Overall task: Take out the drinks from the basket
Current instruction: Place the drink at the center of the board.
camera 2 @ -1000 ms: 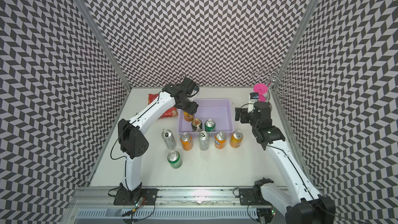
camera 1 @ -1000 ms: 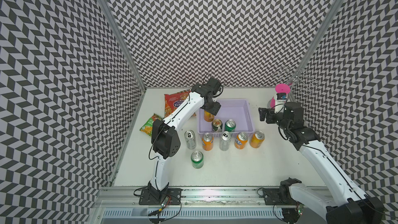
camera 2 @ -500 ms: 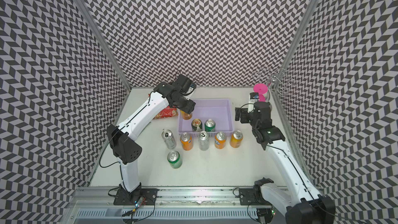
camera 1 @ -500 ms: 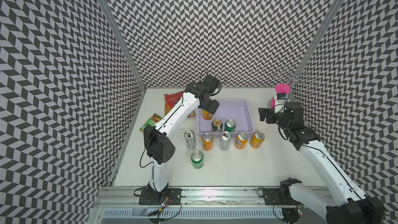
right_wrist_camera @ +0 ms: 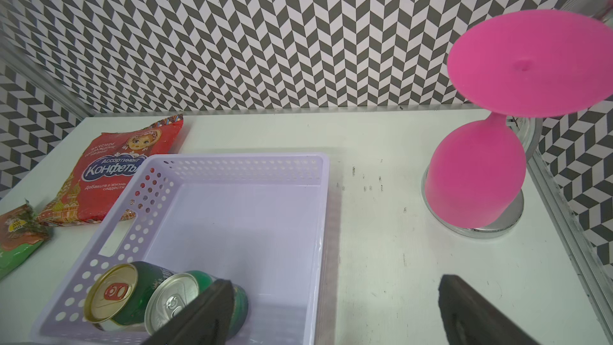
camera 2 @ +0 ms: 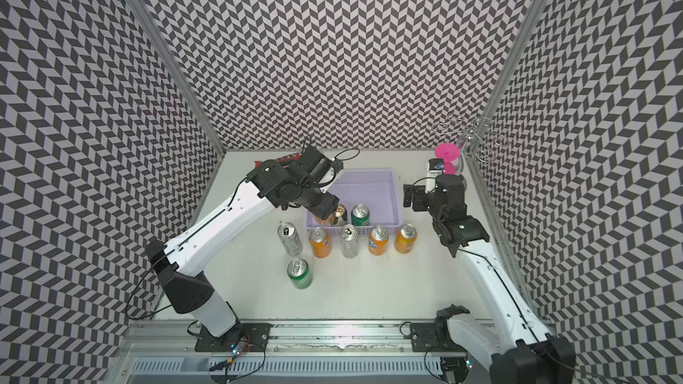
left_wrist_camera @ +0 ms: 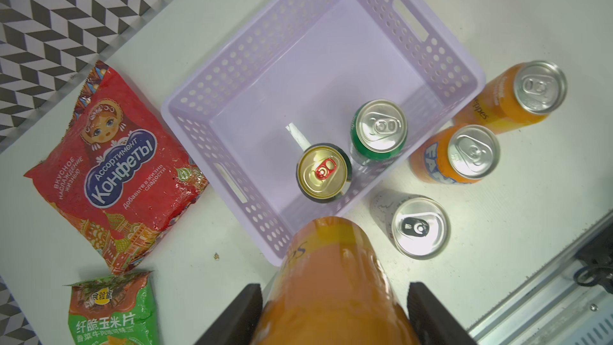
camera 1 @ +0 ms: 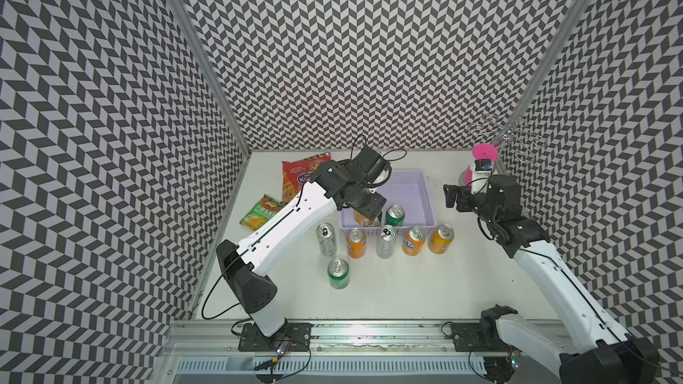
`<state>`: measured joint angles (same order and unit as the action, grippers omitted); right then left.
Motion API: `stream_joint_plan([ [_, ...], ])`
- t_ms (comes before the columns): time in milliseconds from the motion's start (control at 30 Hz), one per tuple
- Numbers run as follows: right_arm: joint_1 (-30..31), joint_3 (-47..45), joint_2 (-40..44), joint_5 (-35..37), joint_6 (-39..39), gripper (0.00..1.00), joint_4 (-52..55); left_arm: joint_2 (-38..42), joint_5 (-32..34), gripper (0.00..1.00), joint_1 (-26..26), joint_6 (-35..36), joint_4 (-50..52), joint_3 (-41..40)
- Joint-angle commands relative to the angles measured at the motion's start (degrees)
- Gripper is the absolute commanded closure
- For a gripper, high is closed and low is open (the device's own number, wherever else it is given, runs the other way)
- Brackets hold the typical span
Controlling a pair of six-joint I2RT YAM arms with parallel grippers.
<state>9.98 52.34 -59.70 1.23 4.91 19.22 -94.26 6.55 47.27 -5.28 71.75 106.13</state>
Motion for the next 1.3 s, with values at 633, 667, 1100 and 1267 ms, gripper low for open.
stream_joint_plan([
  [633, -0.2, -0.22, -0.2, 1.17, -0.42, 0.0, -2.77, 17.53, -2.02, 0.5, 10.67, -9.86, -13.67, -25.97],
  [667, -0.21, -0.22, -0.15, 1.29, -0.41, 0.0, -2.76, 17.36, -1.88, 0.5, 11.16, -10.26, -14.09, -26.82],
  [1100, -0.21, -0.26, -0.15, 1.75, -0.41, 0.01, -2.71, 16.17, -0.22, 0.5, 17.31, -14.19, -22.22, -35.79],
  [1267, -0.22, -0.23, -0.15, 1.75, -0.45, 0.01, -2.76, 15.9, 0.67, 0.5, 17.62, -15.35, -24.23, -39.37],
])
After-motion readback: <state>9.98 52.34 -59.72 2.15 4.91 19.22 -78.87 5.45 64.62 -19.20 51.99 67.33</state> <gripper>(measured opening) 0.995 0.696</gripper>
